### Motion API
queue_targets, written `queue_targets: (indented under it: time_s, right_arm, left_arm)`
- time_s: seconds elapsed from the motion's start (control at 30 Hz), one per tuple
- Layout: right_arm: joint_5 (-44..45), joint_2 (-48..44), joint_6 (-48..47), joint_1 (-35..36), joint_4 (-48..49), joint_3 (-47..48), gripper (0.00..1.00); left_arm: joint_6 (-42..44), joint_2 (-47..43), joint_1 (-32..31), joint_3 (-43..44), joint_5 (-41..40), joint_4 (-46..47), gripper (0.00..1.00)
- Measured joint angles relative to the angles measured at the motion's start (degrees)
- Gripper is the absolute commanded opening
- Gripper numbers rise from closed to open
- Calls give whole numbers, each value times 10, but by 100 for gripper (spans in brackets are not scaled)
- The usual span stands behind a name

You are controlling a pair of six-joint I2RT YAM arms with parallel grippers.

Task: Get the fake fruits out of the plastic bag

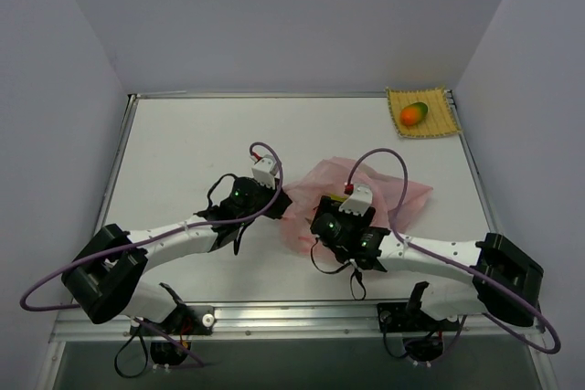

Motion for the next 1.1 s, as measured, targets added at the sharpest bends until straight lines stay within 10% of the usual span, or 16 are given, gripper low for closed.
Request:
queue_targets:
  time_s: [0.37,1.1]
  right_arm:
    - [-55,47,-55,-146,67,23,89]
    - [-131,137,-76,-190,150,20,83]
  left_arm:
    - [0,-2,0,0,0,2,2]
    - [0,-5,0,0,4,2,2]
